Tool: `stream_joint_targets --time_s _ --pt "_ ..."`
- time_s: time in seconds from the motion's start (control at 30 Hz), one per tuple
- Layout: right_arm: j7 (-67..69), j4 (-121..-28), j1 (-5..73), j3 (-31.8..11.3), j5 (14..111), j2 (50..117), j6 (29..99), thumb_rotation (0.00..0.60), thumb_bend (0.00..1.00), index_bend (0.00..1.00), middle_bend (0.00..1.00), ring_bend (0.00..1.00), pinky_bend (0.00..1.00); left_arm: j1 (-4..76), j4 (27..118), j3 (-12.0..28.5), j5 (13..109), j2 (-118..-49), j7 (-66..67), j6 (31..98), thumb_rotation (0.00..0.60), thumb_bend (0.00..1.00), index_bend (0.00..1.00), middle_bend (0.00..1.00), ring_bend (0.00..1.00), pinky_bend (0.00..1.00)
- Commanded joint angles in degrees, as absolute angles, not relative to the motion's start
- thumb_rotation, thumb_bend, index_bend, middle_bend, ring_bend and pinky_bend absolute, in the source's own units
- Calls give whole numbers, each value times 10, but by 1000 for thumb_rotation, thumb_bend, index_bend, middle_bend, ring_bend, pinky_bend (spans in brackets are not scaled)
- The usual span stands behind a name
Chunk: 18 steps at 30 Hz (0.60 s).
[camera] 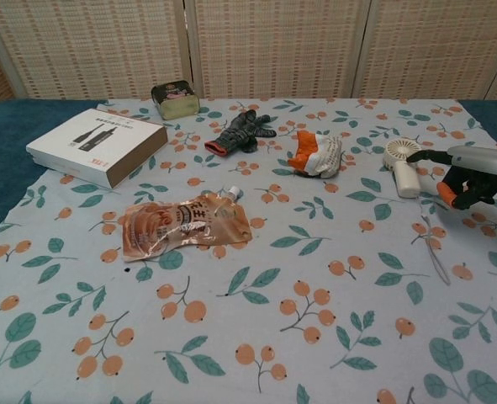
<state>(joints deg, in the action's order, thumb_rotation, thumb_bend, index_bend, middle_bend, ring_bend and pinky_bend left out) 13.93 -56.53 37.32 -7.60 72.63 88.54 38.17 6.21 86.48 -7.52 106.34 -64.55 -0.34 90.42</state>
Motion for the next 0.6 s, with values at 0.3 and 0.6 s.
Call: stream_joint_targets --time_s 0.3,0.6 --pt "139 -564 373 -75 726 887 383 600 692 4 746 637 779 61 864 -74 1064 -645 -4 908 600 622 284 358 380 548" --pt "139 -567 368 -71 726 885 385 600 692 4 746 637 779 60 864 -75 1065 -645 -5 909 600 622 284 358 380 548"
